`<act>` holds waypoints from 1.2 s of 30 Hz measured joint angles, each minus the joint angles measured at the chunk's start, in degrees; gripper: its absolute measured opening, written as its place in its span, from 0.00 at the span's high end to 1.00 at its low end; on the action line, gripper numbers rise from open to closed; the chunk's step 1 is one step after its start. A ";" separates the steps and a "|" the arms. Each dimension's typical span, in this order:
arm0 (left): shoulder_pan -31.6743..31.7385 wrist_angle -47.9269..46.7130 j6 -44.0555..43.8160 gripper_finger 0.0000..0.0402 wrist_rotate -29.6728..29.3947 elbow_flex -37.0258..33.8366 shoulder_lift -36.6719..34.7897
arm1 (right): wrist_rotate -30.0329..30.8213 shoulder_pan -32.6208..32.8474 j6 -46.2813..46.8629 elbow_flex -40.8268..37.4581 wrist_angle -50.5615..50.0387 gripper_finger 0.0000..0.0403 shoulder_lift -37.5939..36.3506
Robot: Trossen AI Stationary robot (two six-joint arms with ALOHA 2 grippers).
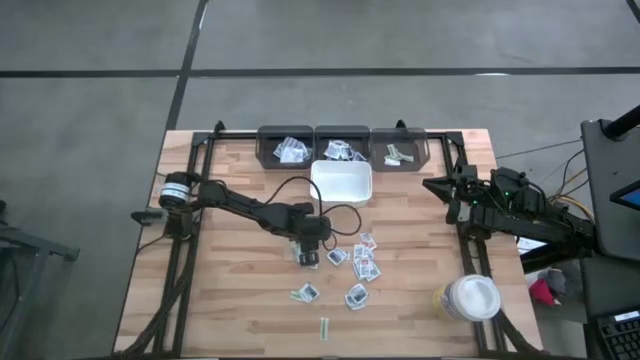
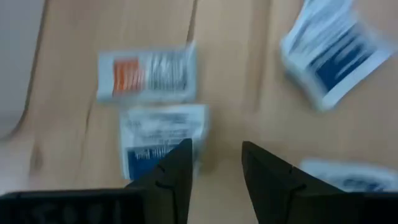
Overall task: Pick & Place First Aid Supplies
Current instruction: Put the blue alcohol pad into the middle gray bin
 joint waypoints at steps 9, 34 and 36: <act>0.26 0.40 -0.47 0.67 -1.49 0.22 5.71 | 0.09 0.00 0.22 0.01 0.00 0.90 0.03; -0.02 -2.39 -0.31 1.00 4.57 5.82 5.18 | -0.04 0.00 0.42 -0.01 0.09 0.90 0.01; -0.02 -2.71 0.04 1.00 4.60 6.22 5.17 | -0.02 0.00 0.57 0.00 0.09 0.90 0.01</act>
